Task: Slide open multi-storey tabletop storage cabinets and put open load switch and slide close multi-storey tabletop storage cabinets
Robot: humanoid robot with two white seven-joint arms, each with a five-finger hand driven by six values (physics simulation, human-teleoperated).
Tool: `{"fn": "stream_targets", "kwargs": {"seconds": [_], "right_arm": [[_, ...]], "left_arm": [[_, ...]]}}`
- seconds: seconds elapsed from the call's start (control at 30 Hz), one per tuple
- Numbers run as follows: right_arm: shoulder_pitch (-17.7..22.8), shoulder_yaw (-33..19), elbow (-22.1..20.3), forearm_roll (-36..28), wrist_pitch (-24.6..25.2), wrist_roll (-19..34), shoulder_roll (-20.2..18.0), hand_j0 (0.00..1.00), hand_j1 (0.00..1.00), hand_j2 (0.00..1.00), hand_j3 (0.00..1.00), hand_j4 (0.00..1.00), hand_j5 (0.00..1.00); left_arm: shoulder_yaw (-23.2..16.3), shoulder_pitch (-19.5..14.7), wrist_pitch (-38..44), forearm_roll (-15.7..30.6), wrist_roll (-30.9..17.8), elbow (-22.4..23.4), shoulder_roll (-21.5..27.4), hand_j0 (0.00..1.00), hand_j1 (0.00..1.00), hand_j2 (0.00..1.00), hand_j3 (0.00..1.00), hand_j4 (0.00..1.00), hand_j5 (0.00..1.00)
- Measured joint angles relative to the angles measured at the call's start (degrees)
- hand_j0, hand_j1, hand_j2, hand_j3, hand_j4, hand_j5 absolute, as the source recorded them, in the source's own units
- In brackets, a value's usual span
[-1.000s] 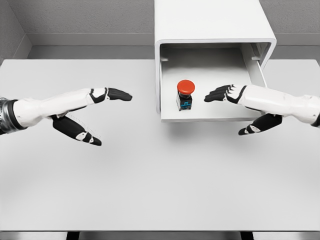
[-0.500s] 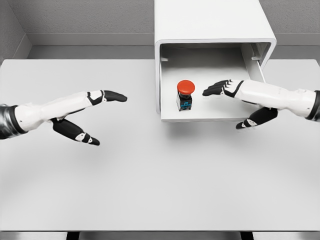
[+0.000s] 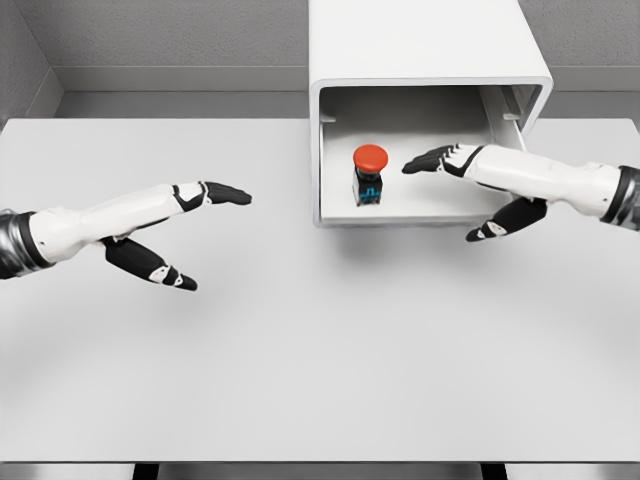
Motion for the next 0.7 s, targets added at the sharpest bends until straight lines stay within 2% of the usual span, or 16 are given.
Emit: {"fn": "stream_targets", "kwargs": {"seconds": [0.07, 0.33, 0.7], "right_arm": [[-0.3, 0.0, 0.3, 0.0, 0.0, 0.4, 0.1, 0.99, 0.99, 0.99, 0.99, 0.99, 0.99], [-1.1, 0.0, 3.0, 0.0, 0.0, 1.4, 0.9, 0.86, 0.86, 0.86, 0.86, 0.86, 0.86], [-2.5, 0.1, 7.7, 0.5, 0.0, 3.6, 4.7, 0.86, 0.86, 0.86, 0.86, 0.86, 0.86]], "left_arm": [[0.0, -0.1, 0.0, 0.0, 0.0, 0.4, 0.0, 1.0, 1.0, 1.0, 1.0, 1.0, 1.0], [0.1, 0.0, 0.0, 0.1, 0.0, 1.0, 0.2, 1.0, 1.0, 1.0, 1.0, 1.0, 1.0], [0.1, 0.0, 0.0, 0.2, 0.0, 0.9, 0.2, 1.0, 1.0, 1.0, 1.0, 1.0, 1.0]]}}
